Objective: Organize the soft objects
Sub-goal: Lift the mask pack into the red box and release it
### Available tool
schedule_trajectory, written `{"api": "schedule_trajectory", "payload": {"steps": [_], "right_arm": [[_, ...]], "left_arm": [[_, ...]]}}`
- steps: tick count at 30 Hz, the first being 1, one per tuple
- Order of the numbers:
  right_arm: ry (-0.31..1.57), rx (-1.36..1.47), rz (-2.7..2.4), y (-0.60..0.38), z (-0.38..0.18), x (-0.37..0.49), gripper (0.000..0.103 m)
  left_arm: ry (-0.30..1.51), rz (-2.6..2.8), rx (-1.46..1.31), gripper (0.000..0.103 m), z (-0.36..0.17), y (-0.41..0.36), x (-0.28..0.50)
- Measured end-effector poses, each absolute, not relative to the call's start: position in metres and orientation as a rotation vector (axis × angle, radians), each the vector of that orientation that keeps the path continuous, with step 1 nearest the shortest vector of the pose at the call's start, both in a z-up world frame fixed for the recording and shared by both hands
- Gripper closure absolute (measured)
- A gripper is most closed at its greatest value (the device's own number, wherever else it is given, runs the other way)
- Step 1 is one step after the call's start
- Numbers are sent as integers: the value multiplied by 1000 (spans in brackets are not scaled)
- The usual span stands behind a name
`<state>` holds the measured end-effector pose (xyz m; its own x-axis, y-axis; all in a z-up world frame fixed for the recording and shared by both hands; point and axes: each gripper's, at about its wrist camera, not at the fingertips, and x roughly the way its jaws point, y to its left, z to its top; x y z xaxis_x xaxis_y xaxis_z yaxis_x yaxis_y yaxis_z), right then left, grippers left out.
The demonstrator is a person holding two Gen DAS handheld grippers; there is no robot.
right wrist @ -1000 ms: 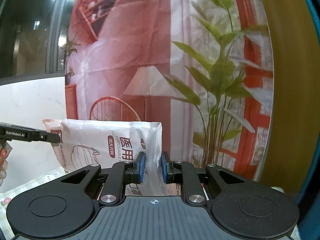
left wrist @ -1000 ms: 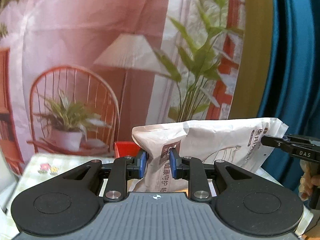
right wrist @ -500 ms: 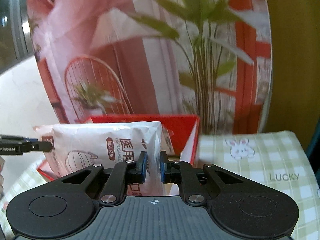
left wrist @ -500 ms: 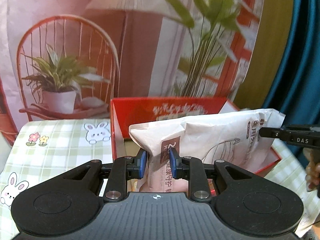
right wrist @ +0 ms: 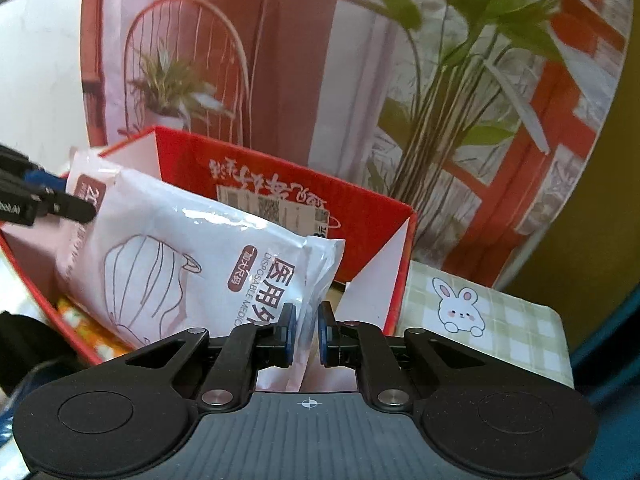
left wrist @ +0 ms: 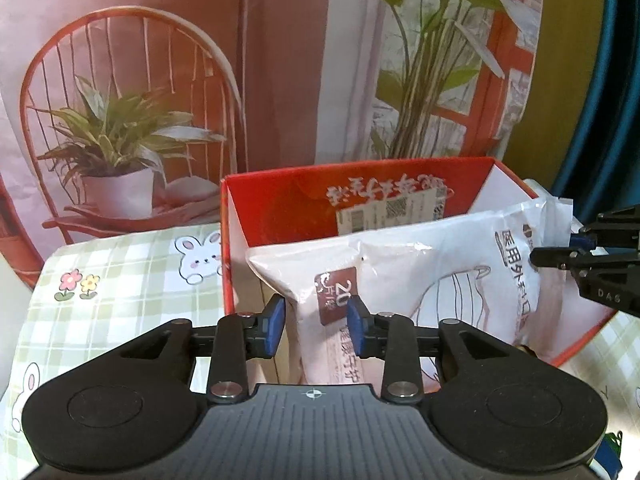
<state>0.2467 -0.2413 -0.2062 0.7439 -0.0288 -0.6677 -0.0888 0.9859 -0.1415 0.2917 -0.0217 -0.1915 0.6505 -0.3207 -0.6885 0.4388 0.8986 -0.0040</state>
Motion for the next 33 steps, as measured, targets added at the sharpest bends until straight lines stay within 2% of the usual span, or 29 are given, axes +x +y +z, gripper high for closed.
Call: {"api": "schedule_trajectory", "payload": {"steps": [9, 10, 12, 15, 24, 33], "right_arm": [[813, -432, 73, -226, -224, 277, 93], [826, -447, 79, -225, -226, 281, 93], [848, -467, 93, -223, -228, 289, 93], [882, -489, 121, -223, -232, 300, 93], [983, -564, 202, -218, -246, 325, 92], [1094, -572, 254, -216, -260, 340, 92]], "left_arm": [[675, -383, 148, 66, -180, -21, 299], [669, -388, 149, 67, -178, -22, 299], [669, -412, 150, 78, -178, -25, 302], [690, -454, 164, 82, -183, -33, 307], [858, -473, 170, 84, -214, -49, 328], [914, -491, 208, 84, -222, -53, 333]]}}
